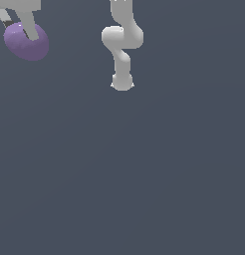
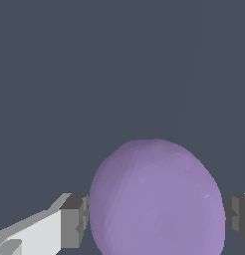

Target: Pick up the object and move it to a goal position.

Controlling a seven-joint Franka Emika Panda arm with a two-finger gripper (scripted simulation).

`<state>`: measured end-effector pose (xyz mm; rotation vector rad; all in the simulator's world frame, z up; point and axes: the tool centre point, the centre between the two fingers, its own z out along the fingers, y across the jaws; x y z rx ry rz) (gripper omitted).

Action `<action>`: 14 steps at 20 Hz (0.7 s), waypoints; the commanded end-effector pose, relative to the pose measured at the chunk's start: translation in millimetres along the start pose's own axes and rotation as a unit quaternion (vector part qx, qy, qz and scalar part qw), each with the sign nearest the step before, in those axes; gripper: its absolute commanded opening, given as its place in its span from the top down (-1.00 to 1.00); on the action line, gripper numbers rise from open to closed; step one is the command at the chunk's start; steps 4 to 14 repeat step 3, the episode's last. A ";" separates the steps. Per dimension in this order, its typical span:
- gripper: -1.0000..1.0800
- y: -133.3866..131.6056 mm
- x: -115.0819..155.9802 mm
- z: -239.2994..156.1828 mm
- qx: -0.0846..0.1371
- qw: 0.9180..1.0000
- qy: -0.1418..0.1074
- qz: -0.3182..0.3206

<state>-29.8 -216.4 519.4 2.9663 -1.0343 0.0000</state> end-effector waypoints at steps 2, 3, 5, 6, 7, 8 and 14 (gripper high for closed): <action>1.00 -0.6 1.3 -2.2 0.000 1.000 0.000 0.000; 1.00 -0.6 1.3 -2.2 0.000 1.000 0.000 0.000; 1.00 -0.6 1.3 -2.2 0.000 1.000 0.000 0.000; 1.00 -0.6 1.3 -2.2 0.000 1.000 0.000 0.000; 1.00 -0.6 1.3 -2.2 0.000 1.000 0.000 0.000; 1.00 -0.6 1.3 -2.2 0.000 1.000 0.000 0.000; 1.00 -0.6 1.3 -2.2 0.000 1.000 0.000 0.000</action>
